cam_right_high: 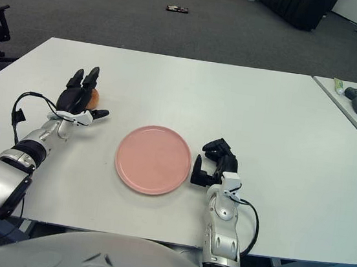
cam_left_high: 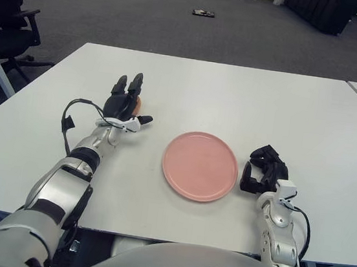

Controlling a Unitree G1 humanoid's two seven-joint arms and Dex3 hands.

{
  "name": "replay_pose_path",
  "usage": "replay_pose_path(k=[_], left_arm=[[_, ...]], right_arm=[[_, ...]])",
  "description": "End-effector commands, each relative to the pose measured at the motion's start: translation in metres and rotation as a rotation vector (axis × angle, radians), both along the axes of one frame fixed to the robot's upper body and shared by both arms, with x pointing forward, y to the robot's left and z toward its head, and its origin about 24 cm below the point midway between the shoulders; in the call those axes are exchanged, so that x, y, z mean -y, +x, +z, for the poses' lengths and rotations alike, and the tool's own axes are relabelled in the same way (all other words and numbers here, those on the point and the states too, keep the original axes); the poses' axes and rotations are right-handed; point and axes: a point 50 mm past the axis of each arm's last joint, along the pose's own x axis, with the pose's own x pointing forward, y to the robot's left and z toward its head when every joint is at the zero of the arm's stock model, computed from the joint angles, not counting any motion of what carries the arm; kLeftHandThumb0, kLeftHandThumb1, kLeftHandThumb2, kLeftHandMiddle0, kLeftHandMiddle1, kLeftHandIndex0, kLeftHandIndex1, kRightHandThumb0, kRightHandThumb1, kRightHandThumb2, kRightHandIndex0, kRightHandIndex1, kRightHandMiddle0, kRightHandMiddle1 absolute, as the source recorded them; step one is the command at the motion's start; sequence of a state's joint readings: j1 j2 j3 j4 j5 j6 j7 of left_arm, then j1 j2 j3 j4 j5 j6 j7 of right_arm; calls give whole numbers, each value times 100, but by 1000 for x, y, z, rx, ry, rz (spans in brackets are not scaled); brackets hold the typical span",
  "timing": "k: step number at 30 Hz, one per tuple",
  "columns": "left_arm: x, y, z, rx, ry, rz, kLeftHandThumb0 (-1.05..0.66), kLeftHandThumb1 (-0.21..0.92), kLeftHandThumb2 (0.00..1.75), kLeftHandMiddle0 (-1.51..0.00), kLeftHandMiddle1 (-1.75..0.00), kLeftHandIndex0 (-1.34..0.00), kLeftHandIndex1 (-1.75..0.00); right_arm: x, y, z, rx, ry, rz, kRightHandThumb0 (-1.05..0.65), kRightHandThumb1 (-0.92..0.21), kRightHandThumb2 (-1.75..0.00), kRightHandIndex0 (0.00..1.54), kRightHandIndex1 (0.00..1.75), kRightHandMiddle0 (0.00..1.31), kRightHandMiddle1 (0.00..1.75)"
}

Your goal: Put the apple into the plate.

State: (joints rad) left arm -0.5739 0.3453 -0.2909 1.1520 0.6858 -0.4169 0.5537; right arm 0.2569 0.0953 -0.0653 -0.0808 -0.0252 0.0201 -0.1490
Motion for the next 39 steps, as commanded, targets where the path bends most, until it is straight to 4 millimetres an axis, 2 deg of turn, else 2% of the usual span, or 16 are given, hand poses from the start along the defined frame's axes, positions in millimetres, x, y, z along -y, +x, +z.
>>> replay_pose_path(k=[1,13,32,36,39], left_arm=[[2,10,10,2,9,-14,-97,59,63,0,0,0,0],[-9,10,1,-113,26,27,-96,65,66,0,0,0,0],[-20,8,-5,-195,9,99,-91,61,73,0,0,-1,0],[-21,9,-5,-224,18,104,-90,62,75,0,0,-2,-2],[-21,10,-5,-242,26,105,-91,65,73,0,0,-1,-11]], right_arm=[[1,-6,-11,-73,7,-10,-1,8,-175,93,175,72,164],[2,-7,-10,-73,16,-18,-1,8,-175,94,175,71,164],[4,-8,-10,-66,22,-20,-1,9,-175,94,175,72,164],[4,-8,-10,-62,24,-18,-1,9,-175,94,175,72,164],[4,-8,-10,-63,27,-20,-1,9,-175,94,175,72,163]])
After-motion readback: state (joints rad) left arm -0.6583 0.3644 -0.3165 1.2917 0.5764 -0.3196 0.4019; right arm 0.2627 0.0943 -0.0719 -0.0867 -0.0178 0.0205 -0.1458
